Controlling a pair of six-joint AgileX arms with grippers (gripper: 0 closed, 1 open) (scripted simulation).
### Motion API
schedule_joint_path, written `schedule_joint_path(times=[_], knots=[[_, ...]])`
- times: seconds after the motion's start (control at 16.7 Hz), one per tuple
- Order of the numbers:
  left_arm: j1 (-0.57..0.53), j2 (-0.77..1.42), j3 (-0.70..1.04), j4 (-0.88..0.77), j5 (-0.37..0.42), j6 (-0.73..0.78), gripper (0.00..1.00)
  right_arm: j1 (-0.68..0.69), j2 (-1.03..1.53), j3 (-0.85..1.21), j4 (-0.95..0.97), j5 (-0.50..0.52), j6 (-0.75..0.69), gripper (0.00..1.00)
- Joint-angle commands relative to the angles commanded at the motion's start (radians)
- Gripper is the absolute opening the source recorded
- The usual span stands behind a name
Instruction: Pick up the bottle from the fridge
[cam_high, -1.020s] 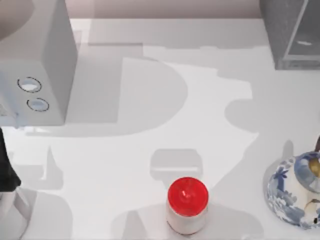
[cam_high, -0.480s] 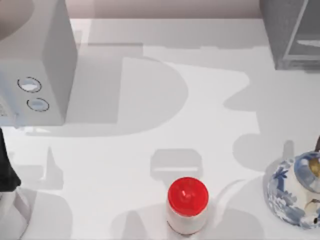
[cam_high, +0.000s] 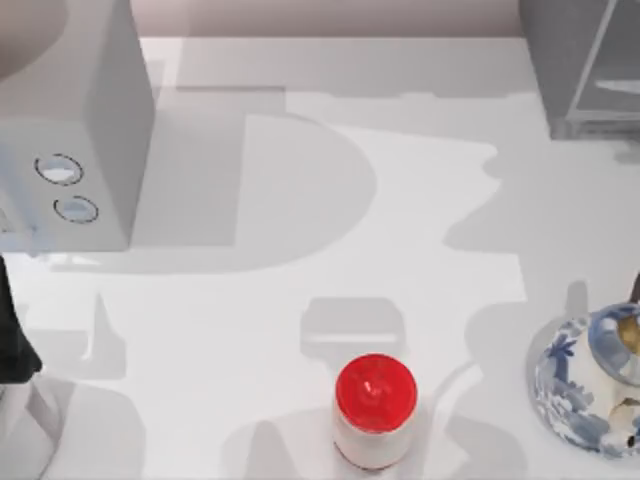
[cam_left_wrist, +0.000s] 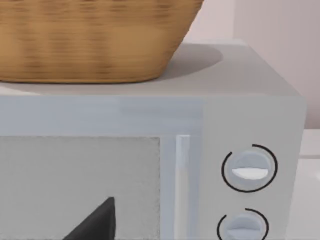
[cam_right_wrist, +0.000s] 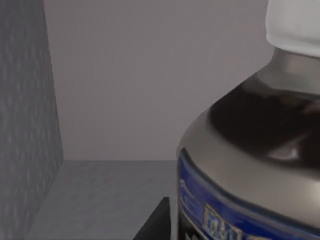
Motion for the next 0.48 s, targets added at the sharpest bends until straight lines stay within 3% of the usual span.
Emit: schedule_joint_path(times=[0.24,0.48], knots=[[0.000,0.000,0.000,0.000,0.000,0.000,1.00,0.012,-0.064,-0.028,-0.033,0.011,-0.004,0.00],[0.000,0.000,0.000,0.000,0.000,0.000,1.00,0.047,-0.296,-0.124,-0.144,0.044,-0.011,0.00]])
